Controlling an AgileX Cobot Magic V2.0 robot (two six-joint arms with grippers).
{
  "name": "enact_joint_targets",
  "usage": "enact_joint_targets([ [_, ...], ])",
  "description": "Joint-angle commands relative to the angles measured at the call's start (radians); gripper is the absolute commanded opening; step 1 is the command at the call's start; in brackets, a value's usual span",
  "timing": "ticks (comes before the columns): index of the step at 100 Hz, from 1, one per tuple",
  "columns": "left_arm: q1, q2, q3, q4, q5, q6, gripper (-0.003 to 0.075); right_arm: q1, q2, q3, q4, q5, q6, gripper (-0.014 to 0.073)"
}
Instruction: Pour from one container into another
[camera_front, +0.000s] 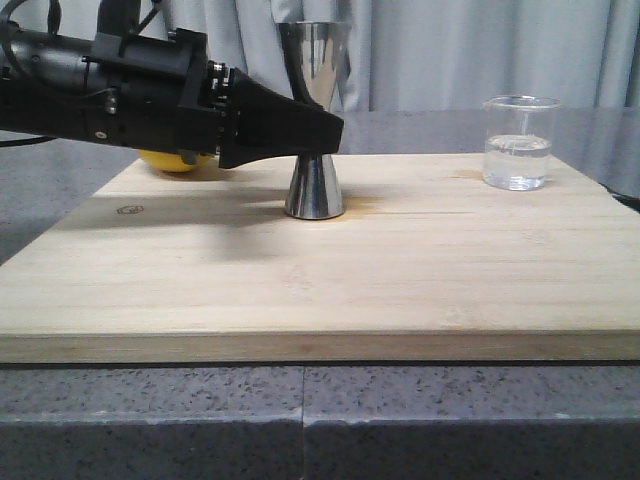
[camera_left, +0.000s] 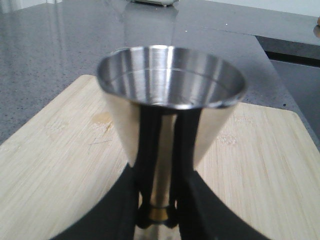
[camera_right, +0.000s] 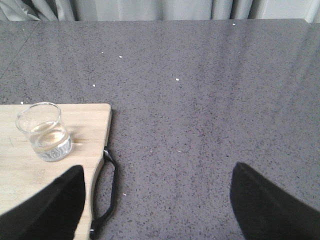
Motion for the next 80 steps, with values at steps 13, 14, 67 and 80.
enact_joint_targets([
  [13, -0.011, -0.041, -0.059, -0.08, 0.113, 0.022, 0.006, 0.026, 0.009, -0.036, 0.05, -0.139, -0.048, 0.0554],
  [14, -0.011, -0.041, -0.059, -0.08, 0.113, 0.022, 0.006, 0.028, 0.009, -0.036, 0.053, -0.142, -0.056, 0.0554],
  [67, -0.011, -0.041, -0.089, -0.08, 0.105, 0.022, 0.006, 0.286, 0.233, -0.119, 0.065, -0.206, -0.075, 0.0554],
  [80, -0.011, -0.041, -0.089, -0.08, 0.105, 0.022, 0.006, 0.349, 0.267, -0.109, 0.067, -0.238, -0.075, 0.0554],
])
